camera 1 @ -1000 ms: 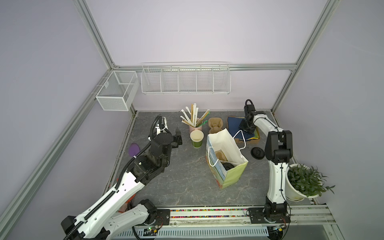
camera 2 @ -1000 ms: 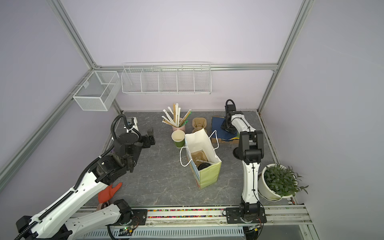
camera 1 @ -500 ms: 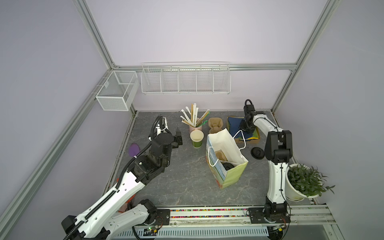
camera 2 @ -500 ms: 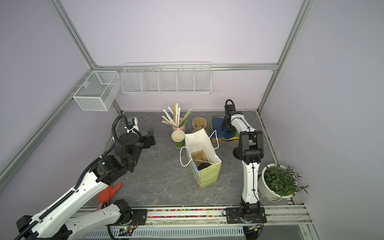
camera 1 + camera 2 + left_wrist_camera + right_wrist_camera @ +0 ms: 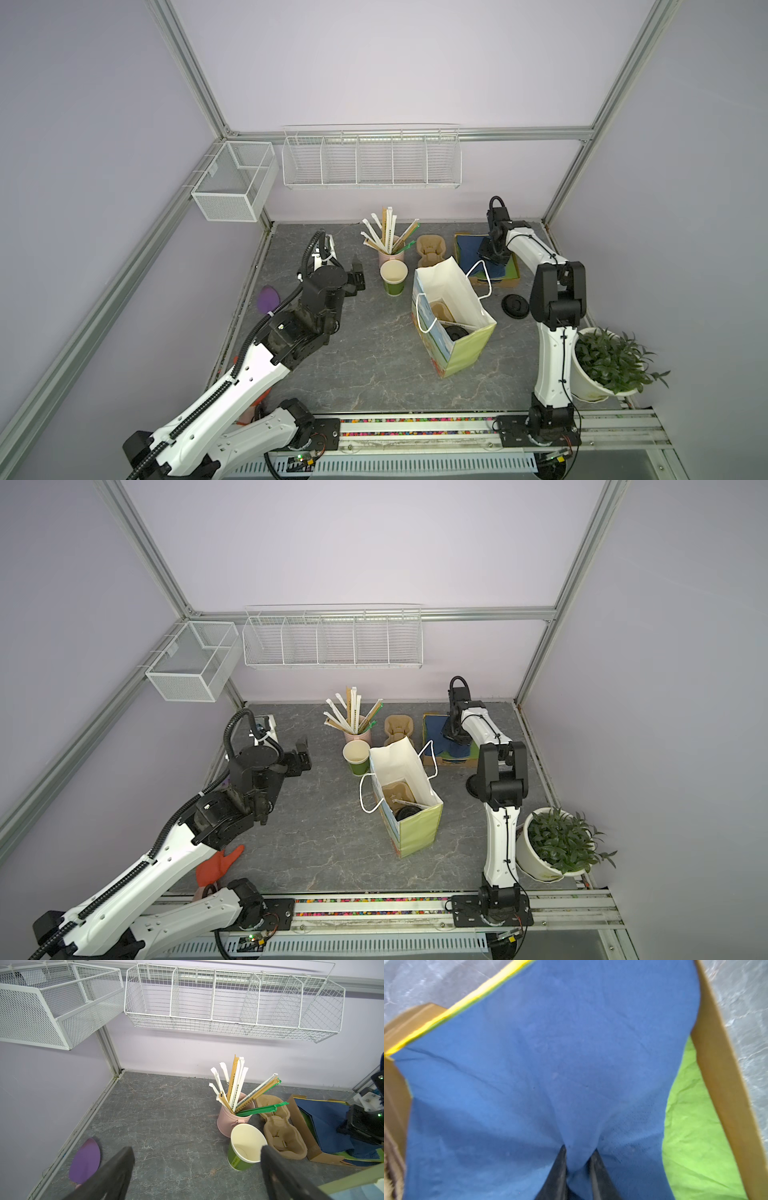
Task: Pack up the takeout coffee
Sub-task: 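Lower the right gripper onto the top blue napkin and close it, then lift the blue napkin and carry it over the gift bag with the right gripper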
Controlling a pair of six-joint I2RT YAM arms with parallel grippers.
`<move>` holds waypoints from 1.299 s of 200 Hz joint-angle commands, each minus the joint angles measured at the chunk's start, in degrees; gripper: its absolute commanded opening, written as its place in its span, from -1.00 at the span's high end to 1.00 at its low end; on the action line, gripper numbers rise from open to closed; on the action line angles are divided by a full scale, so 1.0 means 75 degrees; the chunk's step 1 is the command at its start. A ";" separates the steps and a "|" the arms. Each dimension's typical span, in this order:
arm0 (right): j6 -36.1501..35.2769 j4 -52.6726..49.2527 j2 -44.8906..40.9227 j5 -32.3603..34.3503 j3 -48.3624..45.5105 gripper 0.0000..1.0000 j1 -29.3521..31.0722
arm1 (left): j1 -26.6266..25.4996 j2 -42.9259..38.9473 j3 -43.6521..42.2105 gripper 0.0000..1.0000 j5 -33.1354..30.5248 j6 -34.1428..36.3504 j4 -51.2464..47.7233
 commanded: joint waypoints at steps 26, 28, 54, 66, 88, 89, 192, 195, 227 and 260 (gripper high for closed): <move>-0.0020 -0.0071 -0.0528 0.0157 -0.0024 0.60 0.0077 | 0.0044 0.0027 -0.0079 -0.91 -0.0039 0.0124 0.0107; -0.0020 -0.0067 -0.0548 0.0155 -0.0024 0.60 0.0072 | 0.0044 0.0019 -0.0079 -0.91 -0.0039 0.0126 0.0107; -0.0012 -0.0055 -0.0646 0.0104 -0.0002 0.75 0.0075 | 0.0044 0.0027 -0.0067 -0.91 -0.0027 0.0129 0.0108; 0.0003 -0.0099 -0.0697 0.0128 0.0022 0.77 0.0082 | 0.0044 0.0009 -0.0068 -0.92 -0.0027 0.0131 0.0101; 0.0021 -0.0100 -0.0897 0.0209 -0.0031 0.85 0.0082 | 0.0049 -0.0015 -0.0079 -0.92 -0.0027 0.0140 0.0101; 0.0024 -0.0088 -0.0909 0.0217 -0.0034 0.86 0.0082 | 0.0046 -0.0017 -0.0079 -0.92 -0.0027 0.0137 0.0104; 0.0553 0.0777 -0.3740 0.0150 -0.1848 0.86 0.0024 | 0.0050 -0.0073 -0.0090 -0.94 -0.0027 0.0156 0.0116; 0.0575 0.0840 -0.3890 0.0136 -0.1953 0.86 0.0024 | 0.0044 -0.0079 -0.0091 -0.94 -0.0027 0.0156 0.0116; 0.0766 0.1262 -0.5751 -0.0046 -0.2897 0.86 0.0102 | 0.0051 -0.0092 -0.0091 -0.94 -0.0027 0.0156 0.0118; 0.0562 0.1104 -0.7536 -0.0056 -0.3344 0.86 0.0412 | 0.0045 -0.0129 -0.0080 -0.95 -0.0016 0.0151 0.0119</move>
